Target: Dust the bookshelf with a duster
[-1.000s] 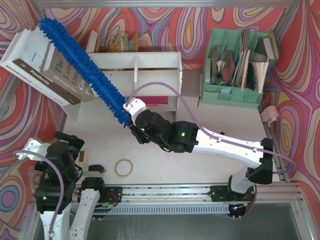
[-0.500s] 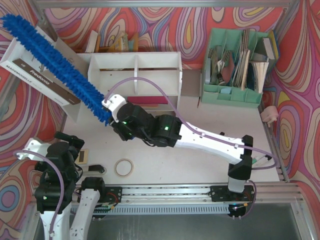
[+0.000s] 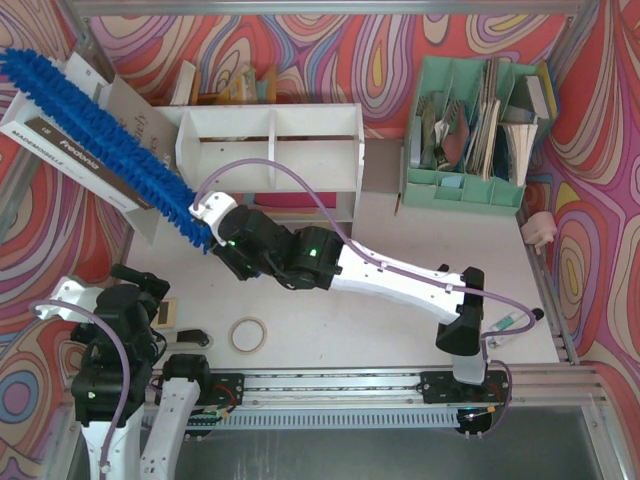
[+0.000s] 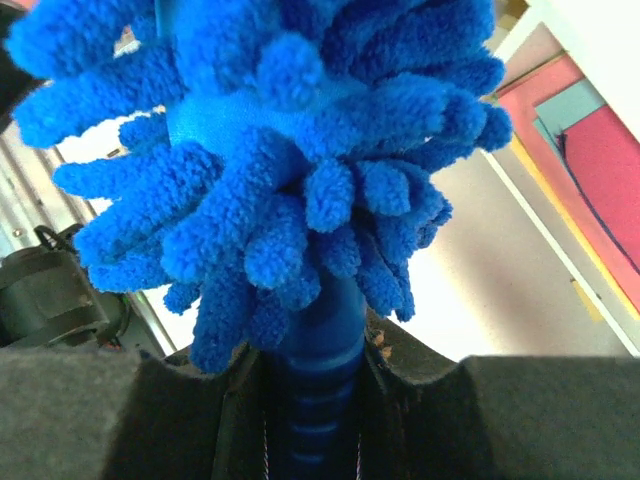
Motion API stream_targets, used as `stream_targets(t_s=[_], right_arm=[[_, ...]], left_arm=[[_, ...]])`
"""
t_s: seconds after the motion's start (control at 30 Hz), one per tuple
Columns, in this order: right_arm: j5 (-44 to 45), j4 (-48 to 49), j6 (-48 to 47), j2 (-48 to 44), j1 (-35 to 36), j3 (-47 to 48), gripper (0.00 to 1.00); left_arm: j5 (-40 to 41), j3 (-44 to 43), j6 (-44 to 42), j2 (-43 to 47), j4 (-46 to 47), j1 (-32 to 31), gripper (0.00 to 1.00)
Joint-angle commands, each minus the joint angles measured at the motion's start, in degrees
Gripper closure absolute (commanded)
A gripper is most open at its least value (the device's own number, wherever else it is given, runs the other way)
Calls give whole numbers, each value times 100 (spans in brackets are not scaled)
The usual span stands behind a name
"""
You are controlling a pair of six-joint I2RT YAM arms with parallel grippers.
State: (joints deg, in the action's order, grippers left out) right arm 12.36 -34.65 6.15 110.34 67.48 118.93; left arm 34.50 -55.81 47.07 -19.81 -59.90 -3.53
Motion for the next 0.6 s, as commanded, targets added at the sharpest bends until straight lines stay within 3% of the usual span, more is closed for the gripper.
stream_targets(t_s=[0.0,0.57], right_arm=[[141,14,-15,20,-224,70,100],[-40,406,-157,-42,-1221,-85,100]], left_arm=[[32,92,-117,99,-5,28,2],[-40,106,-119,127,-2,28,2]])
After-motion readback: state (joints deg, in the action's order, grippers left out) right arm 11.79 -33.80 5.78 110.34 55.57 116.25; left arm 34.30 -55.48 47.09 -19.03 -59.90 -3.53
